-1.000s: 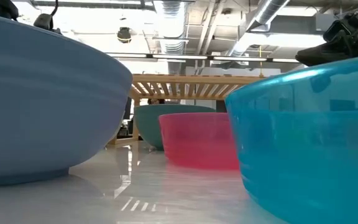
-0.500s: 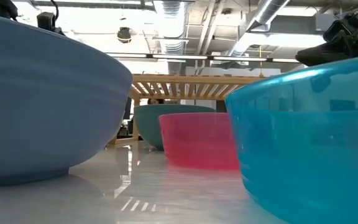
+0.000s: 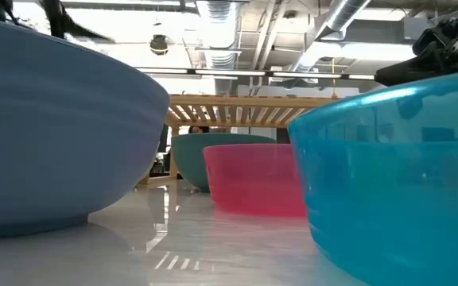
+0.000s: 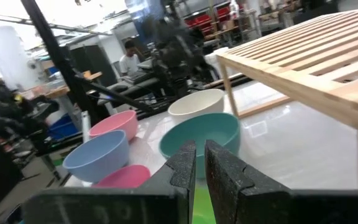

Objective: Place and stack bowls onto a shelf
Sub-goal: Put the right small pink bowl on the shelf

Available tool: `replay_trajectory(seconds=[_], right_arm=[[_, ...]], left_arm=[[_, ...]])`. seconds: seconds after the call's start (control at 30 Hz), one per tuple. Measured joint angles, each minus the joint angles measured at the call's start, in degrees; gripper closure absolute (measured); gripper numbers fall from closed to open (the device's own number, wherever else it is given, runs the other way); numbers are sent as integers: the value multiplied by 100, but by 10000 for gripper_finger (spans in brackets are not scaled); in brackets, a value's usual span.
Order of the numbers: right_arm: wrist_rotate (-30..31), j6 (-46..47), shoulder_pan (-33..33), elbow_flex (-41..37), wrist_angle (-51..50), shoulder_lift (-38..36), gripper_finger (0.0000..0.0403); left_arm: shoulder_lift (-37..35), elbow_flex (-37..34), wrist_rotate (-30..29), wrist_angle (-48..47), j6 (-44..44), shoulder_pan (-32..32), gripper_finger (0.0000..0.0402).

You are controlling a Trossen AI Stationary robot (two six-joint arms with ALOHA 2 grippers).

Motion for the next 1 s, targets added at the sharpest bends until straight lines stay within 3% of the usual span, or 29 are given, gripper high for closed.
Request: replay_trajectory(seconds=[0.1, 0.3, 0.4, 0.5, 0.73, 0.9, 1.0], right_arm=[[11, 100, 0, 0, 16, 0, 340], [11, 1869, 50, 0, 31, 2, 340], [13, 2262, 35, 0, 35, 1, 340], [13, 2425, 26, 0, 38, 2, 340], [15, 2636, 26, 0, 41, 1, 340], [15, 2665, 26, 0, 48, 2, 340], [17, 2662, 28, -1, 36, 0, 340]], left_arm=[[60, 431, -140, 698, 583, -88, 102], [719, 1767, -690, 886, 1962, -156, 102], [1451, 2558, -490, 873, 2386, -154, 102], [2468, 3423, 87, 560, 2587, -174, 102], [5252, 5761, 2052, -1931, 3249, -515, 102], [7010, 7376, 2968, -4483, 4505, -922, 102], [7876, 8241, 3205, -5880, 5383, -1185, 102]])
